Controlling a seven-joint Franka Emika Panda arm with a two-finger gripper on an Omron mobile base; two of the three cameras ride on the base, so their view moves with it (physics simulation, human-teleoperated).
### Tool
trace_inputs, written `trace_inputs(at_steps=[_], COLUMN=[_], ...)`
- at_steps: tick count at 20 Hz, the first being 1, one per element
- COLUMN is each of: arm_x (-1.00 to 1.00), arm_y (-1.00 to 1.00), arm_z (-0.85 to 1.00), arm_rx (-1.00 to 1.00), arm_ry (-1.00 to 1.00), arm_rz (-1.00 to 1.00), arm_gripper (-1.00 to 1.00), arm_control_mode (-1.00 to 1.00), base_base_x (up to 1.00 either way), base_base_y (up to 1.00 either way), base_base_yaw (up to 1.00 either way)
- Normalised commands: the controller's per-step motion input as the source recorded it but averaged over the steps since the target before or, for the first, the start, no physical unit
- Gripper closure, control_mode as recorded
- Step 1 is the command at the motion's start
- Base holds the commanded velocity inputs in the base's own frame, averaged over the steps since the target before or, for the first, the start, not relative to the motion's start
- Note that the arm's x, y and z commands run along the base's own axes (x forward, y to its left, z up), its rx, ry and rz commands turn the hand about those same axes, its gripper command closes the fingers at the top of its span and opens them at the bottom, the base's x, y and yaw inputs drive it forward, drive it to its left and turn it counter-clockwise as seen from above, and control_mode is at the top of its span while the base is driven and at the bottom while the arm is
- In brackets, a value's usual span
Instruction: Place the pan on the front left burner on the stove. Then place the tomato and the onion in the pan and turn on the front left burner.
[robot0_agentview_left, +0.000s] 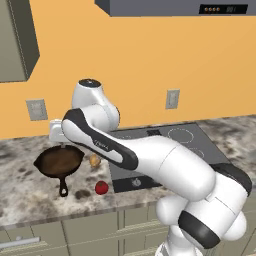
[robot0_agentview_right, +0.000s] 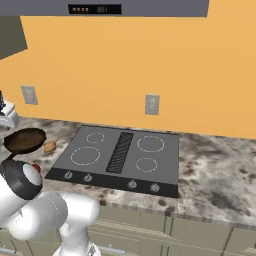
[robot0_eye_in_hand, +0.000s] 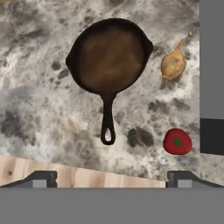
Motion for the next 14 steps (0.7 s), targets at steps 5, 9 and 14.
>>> trace_inputs(at_steps=[5,9,14], arm_x=[0.22,0.01,0.00], arm_y=[0.22,0.11,0.07], arm_z=[-0.01,-0.19,-0.43], arm_rx=[-0.05,-0.02,0.00], arm_ry=[0.06,0.07,0.00], arm_rz=[0.01,0.02,0.01], arm_gripper=[-1.00,-1.00,-1.00], arm_control_mode=[-1.00,-1.00,-1.00], base_base_x=[0.00,0.00,0.00], base_base_y=[0.00,0.00,0.00], base_base_yaw=[0.00,0.00,0.00])
